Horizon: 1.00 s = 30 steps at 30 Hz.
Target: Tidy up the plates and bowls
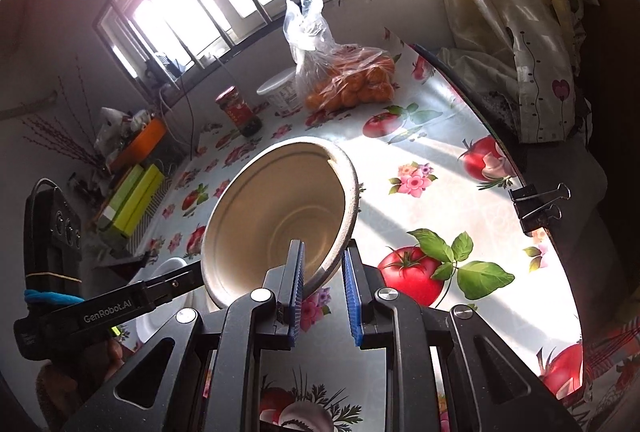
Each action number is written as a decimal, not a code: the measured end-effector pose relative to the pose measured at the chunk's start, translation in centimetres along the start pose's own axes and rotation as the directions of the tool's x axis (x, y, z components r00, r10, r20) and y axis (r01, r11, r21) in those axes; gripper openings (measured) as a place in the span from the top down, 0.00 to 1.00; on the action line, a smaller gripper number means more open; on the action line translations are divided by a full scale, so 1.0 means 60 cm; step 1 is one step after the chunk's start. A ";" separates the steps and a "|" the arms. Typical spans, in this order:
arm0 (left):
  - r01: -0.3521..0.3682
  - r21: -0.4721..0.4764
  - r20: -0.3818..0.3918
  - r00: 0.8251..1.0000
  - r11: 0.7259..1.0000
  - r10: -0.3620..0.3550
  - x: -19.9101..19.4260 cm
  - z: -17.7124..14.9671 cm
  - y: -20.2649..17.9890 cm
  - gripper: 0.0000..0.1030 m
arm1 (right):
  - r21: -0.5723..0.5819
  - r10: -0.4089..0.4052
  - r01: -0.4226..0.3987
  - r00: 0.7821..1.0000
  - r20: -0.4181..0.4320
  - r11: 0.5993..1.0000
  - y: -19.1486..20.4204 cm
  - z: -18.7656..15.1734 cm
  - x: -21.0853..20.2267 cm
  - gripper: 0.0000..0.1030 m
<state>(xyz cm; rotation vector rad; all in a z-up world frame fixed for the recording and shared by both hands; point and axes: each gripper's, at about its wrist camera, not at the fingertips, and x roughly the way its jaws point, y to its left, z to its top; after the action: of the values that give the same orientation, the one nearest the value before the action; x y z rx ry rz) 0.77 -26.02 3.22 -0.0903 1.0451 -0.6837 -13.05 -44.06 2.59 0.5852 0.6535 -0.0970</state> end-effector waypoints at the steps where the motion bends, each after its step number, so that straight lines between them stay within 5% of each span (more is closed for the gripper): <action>1: -0.005 -0.004 0.003 1.000 1.000 0.005 -0.003 -0.001 0.006 0.79 | -0.002 0.007 -0.007 1.000 -0.005 1.000 0.004 -0.002 0.004 0.82; 14: -0.053 -0.068 0.013 0.998 0.996 0.054 -0.024 -0.020 0.083 0.79 | -0.040 0.055 -0.058 0.995 -0.084 0.998 0.053 -0.026 0.066 0.81; 30: -0.070 -0.092 -0.038 0.997 0.993 0.067 0.005 -0.031 0.128 0.79 | -0.046 0.020 -0.026 0.990 -0.141 0.999 0.061 -0.053 0.110 0.80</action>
<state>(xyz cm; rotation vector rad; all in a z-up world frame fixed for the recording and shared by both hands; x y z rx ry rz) 2.98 -19.66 -0.90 -0.1232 1.1091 -0.5760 -8.57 -38.63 -1.64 0.5569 0.7838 -0.0187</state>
